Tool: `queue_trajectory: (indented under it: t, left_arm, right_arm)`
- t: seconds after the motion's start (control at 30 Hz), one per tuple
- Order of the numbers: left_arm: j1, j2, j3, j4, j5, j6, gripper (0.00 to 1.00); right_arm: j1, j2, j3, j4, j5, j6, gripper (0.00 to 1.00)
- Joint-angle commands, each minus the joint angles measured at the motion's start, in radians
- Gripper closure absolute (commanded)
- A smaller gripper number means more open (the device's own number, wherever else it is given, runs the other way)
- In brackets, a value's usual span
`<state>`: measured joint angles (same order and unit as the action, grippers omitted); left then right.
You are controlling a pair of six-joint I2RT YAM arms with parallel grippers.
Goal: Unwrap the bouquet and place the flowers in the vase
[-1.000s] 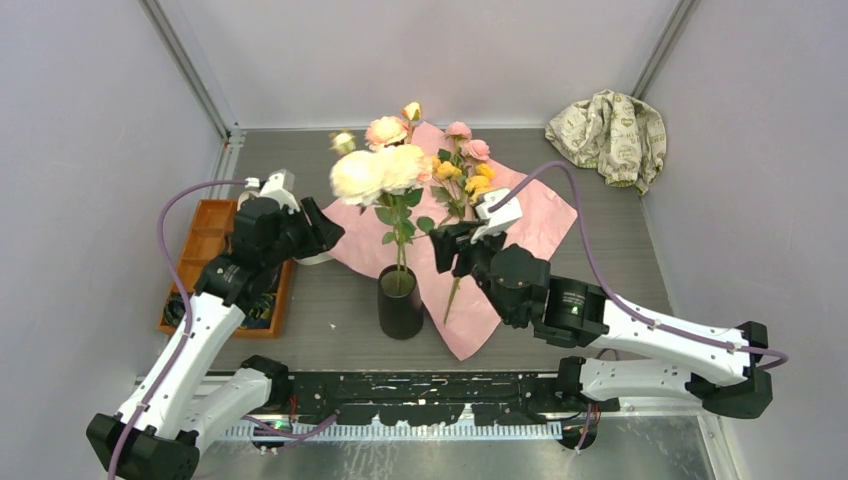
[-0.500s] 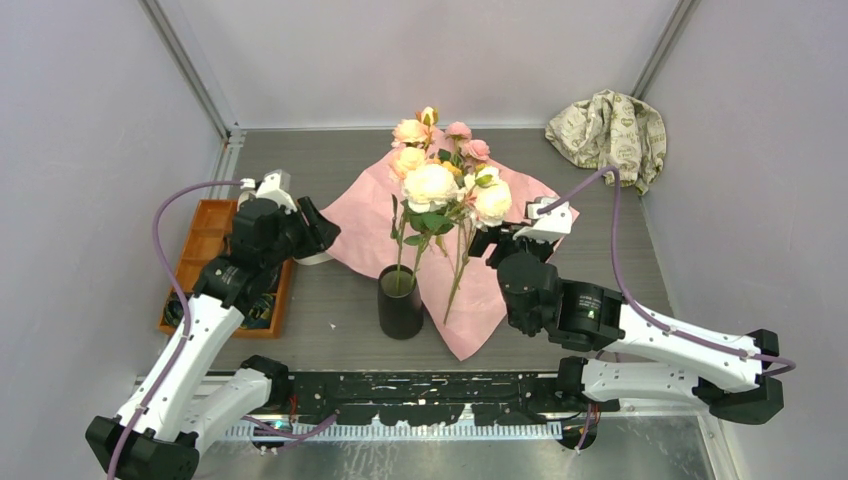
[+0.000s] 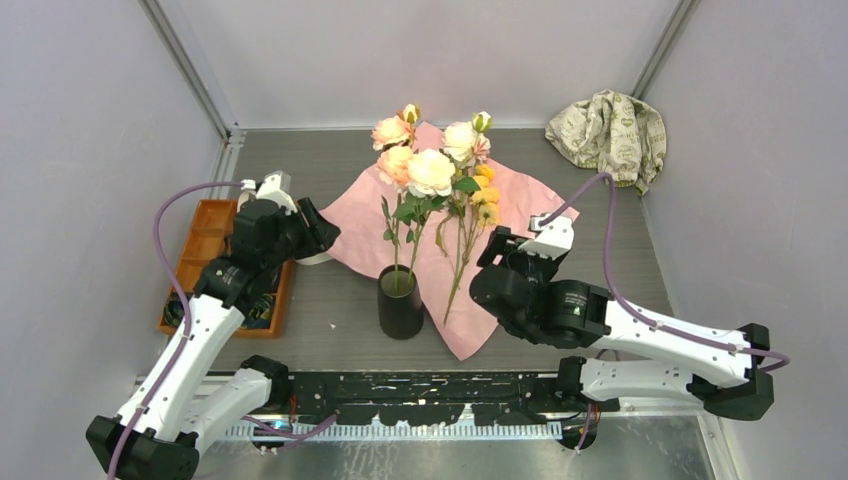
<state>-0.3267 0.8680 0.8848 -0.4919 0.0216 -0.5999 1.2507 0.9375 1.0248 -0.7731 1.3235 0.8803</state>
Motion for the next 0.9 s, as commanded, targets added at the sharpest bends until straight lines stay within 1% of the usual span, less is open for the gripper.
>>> queue_trajectory:
  t: [0.0, 0.1, 0.23, 0.3, 0.33, 0.37, 0.4, 0.43, 0.5, 0.57, 0.7, 0.8, 0.87]
  left_arm:
    - [0.004, -0.016, -0.003, 0.015, -0.008, -0.010, 0.51]
    - [0.005, -0.016, -0.006, 0.018, -0.008, -0.018, 0.51]
    - [0.005, -0.020, -0.006, 0.019, -0.013, -0.027, 0.51]
    - [0.005, -0.024, -0.003, 0.013, -0.014, -0.030, 0.51]
    - [0.005, -0.028, -0.002, 0.011, -0.014, -0.032, 0.51]
    - [0.004, -0.032, 0.001, 0.007, -0.014, -0.031, 0.51]
    - [0.005, -0.034, 0.003, 0.003, -0.028, -0.031, 0.51]
    - [0.005, -0.036, 0.005, -0.002, -0.043, -0.029, 0.50]
    - [0.005, -0.040, 0.005, -0.009, -0.046, -0.028, 0.50]
    - [0.005, -0.043, 0.004, -0.013, -0.049, -0.028, 0.50]
    - [0.004, -0.038, -0.004, -0.004, -0.047, -0.031, 0.50]
    - [0.005, -0.026, -0.006, 0.005, -0.042, -0.032, 0.50]
    - [0.005, -0.019, -0.006, 0.008, -0.040, -0.032, 0.50]
  right_arm:
    - [0.001, 0.036, 0.021, -0.227, 0.011, 0.304, 0.22]
    - [0.003, 0.063, 0.001, -0.264, -0.038, 0.381, 0.23]
    - [-0.034, 0.100, -0.022, -0.180, -0.154, 0.338, 0.25]
    - [-0.111, 0.135, -0.028, -0.129, -0.278, 0.297, 0.28]
    - [-0.162, 0.152, -0.036, -0.082, -0.366, 0.268, 0.29]
    - [-0.243, 0.171, -0.058, -0.040, -0.452, 0.239, 0.30]
    - [-0.283, 0.179, -0.071, 0.011, -0.536, 0.211, 0.30]
    - [-0.360, 0.189, -0.096, 0.056, -0.617, 0.182, 0.31]
    - [-0.462, 0.216, -0.113, 0.129, -0.731, 0.129, 0.32]
    - [-0.543, 0.256, -0.100, 0.168, -0.786, 0.078, 0.33]
    - [-0.662, 0.371, -0.033, 0.227, -0.906, -0.013, 0.33]
    - [-0.706, 0.463, 0.016, 0.283, -0.988, -0.047, 0.34]
    - [-0.717, 0.540, 0.070, 0.285, -1.009, -0.068, 0.34]
